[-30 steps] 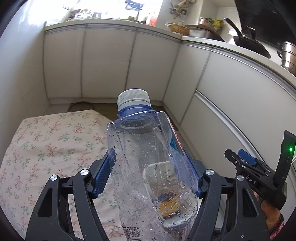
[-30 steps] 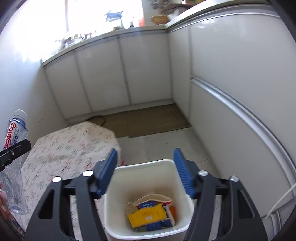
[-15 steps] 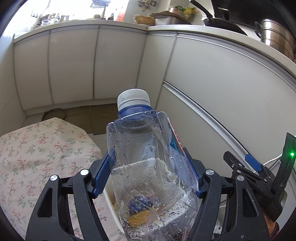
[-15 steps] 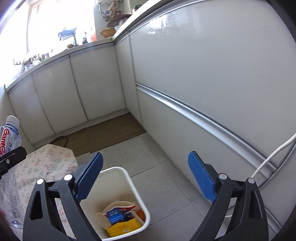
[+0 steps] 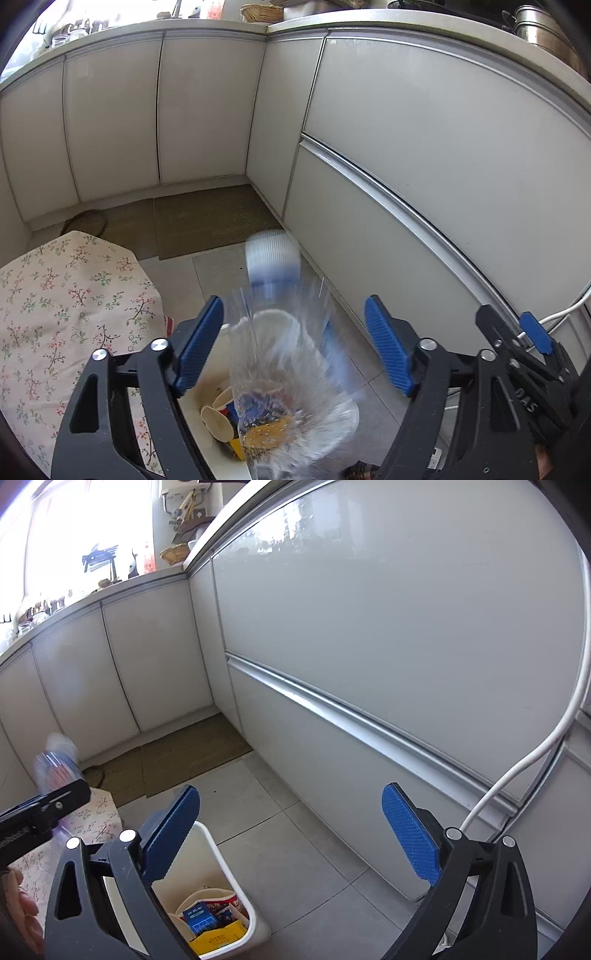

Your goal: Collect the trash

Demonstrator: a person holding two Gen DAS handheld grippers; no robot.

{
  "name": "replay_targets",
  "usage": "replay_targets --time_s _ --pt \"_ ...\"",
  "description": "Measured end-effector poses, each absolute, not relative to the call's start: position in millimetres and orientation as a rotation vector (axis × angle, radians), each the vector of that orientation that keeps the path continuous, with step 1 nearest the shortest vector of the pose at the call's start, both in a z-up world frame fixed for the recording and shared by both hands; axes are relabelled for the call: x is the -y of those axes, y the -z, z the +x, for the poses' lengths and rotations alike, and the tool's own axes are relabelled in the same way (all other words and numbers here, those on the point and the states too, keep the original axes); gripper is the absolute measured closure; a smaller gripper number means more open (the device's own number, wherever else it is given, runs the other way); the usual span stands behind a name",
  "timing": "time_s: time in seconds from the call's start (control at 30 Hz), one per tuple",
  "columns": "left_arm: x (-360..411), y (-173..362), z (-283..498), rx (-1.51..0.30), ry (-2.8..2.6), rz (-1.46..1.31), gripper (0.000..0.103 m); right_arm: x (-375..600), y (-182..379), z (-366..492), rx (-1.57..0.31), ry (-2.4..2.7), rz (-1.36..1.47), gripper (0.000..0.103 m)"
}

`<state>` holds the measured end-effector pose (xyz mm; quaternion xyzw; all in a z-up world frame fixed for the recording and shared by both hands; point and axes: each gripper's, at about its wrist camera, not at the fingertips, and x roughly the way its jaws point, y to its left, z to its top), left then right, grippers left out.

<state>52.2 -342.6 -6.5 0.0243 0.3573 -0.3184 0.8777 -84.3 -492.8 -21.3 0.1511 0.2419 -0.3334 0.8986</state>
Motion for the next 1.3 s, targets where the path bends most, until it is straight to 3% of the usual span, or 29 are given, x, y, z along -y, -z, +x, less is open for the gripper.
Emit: replay_targets --time_s 0.23,0.67,1.3 --pt "339 -1 48 -0.700 0.627 0.069 0.007 490 10 -97 -0.416 0.732 0.314 0.007" --pt "296 -33 4 -0.543 0.538 0.114 0.007 438 -12 -112 -0.261 0.668 0.257 0.007" --pt "181 -7 -12 -0.666 0.374 0.068 0.007 338 3 -100 -0.383 0.556 0.214 0.007"
